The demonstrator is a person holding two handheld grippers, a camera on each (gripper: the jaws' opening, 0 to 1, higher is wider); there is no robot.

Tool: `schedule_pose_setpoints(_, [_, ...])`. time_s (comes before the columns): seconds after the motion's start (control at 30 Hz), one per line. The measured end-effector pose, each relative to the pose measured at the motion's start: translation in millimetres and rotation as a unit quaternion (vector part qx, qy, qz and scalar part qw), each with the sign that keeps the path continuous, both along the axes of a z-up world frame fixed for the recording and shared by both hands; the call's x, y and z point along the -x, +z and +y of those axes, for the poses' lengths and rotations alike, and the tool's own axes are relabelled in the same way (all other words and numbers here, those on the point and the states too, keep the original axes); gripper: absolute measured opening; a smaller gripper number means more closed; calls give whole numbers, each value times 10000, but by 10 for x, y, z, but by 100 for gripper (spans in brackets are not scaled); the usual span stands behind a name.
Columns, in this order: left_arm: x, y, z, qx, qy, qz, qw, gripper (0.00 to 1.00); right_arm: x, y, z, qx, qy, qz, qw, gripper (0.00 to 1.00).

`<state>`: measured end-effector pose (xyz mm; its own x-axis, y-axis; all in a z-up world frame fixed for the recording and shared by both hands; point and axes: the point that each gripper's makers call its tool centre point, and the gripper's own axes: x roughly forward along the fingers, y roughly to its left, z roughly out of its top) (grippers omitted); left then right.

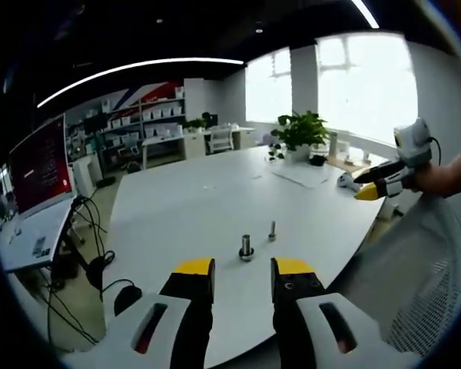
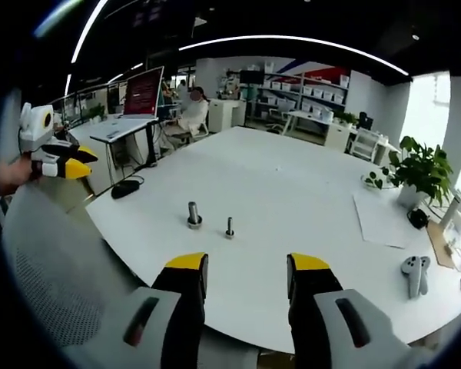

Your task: Place the washer onto the threaded stud by aligning its center hole with the stud, sliding it down to the base, and recovering from edge contact or off-axis alignment until the washer reaches the visible bottom stop.

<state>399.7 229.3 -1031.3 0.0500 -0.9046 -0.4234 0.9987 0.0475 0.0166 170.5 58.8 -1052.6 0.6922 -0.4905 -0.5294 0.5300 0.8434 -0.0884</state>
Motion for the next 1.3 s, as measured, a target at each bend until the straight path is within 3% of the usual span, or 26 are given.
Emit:
schedule_pose_setpoints(0.7, [-33, -65, 4, -48, 16, -90, 9999, 26, 45, -126, 16, -98, 35, 318, 9994, 43])
schedule_pose_setpoints(1.3, [38, -105, 1, -178, -154, -80, 9997, 26, 40, -127, 33, -131, 45, 241, 9996, 43])
